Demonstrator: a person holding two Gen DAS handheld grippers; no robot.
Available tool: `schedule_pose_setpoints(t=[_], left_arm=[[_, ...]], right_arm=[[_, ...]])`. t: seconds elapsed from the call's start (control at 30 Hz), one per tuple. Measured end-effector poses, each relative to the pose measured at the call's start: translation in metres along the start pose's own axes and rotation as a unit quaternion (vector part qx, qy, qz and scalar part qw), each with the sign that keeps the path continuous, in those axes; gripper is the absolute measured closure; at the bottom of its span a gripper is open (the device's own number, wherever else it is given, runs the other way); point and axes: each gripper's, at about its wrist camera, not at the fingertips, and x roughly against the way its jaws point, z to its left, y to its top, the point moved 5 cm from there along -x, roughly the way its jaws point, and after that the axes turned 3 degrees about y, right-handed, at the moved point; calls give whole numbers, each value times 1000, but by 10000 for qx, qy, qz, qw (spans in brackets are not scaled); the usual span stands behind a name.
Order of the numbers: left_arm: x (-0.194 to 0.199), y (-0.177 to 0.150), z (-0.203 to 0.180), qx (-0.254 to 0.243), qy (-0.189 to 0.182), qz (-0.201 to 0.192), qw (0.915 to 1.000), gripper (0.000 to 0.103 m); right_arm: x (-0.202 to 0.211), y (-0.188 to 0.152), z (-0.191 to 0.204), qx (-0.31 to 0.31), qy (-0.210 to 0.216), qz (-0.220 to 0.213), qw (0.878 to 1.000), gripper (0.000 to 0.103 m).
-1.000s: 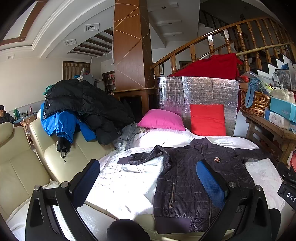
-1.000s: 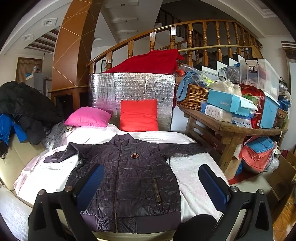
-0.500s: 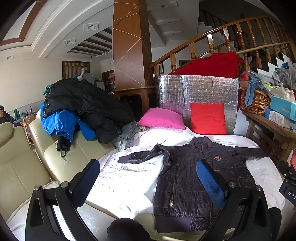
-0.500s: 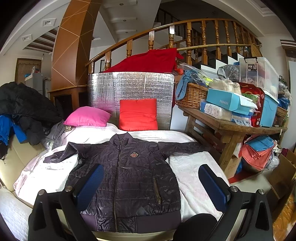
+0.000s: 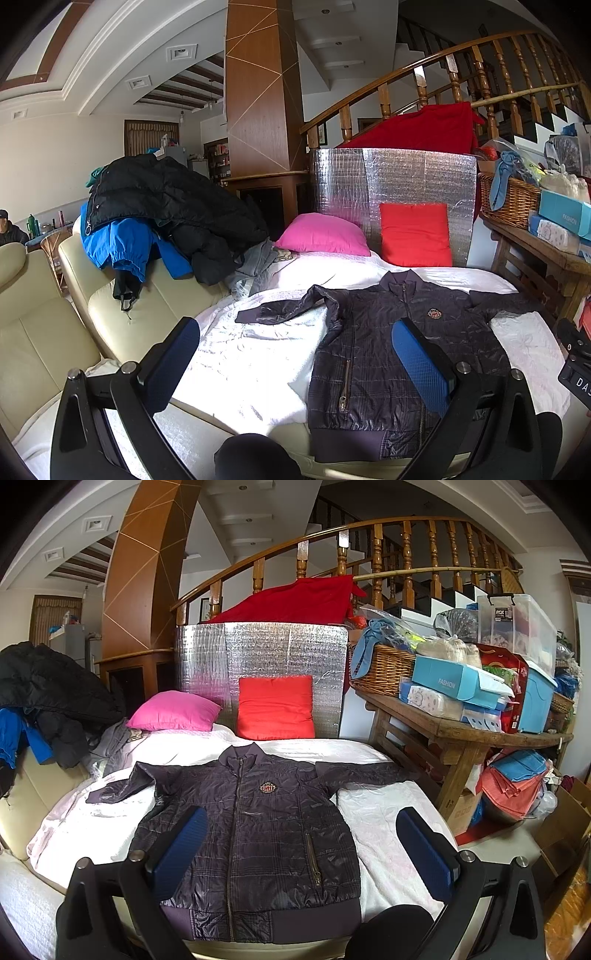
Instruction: Fold large clothes
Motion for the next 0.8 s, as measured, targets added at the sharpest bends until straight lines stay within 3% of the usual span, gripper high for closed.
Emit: schedule_pose_setpoints(t=[0.53, 0.67, 0.8], left_arm=[[-16, -3, -7, -63, -10, 136, 9999, 0], [-54, -2, -21, -50, -181, 405, 9990, 0], [-128, -11, -44, -71, -200, 897, 9957, 0]], right_arm=[[-16, -3, -7, -37, -24, 142, 9999, 0], [-45, 3, -23, -155, 27, 234, 9996, 0], [-103, 9, -62, -521, 279, 513, 9969, 0]])
